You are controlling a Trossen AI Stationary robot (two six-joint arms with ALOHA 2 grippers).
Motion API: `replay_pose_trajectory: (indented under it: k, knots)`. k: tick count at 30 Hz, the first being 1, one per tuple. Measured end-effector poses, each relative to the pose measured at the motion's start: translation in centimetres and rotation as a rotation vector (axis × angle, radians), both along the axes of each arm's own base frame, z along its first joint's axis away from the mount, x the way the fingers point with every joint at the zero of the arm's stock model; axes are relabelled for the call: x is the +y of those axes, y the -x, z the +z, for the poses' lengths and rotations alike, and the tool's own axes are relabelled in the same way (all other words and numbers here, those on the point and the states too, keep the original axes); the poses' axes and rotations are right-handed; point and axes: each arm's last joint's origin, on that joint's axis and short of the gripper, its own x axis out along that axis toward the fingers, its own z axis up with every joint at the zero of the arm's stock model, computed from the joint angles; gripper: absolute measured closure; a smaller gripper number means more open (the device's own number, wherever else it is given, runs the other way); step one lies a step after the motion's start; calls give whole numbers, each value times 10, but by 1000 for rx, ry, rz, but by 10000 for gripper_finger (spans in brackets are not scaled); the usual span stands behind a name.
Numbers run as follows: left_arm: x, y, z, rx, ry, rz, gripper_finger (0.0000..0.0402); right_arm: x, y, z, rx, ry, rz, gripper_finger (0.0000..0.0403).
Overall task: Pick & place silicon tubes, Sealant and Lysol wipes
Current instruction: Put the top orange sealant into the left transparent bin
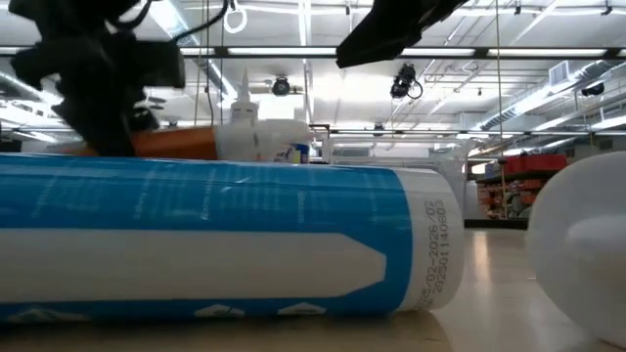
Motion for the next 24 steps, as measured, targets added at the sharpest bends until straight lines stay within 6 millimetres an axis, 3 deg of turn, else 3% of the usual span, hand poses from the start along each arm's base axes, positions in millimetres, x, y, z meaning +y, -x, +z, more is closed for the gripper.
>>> replay_pose_trajectory:
  k: [11,16,24]
  knots:
    - [-2,-13,49,-226,-111,-82,189,12,30,48,-210,-12,129,163]
    - [0,-7,76,-409,-112,-102,189,18,41,59,-247,-8,167,163]
    - [5,4,116,-691,-152,-139,189,28,38,68,-355,19,259,163]
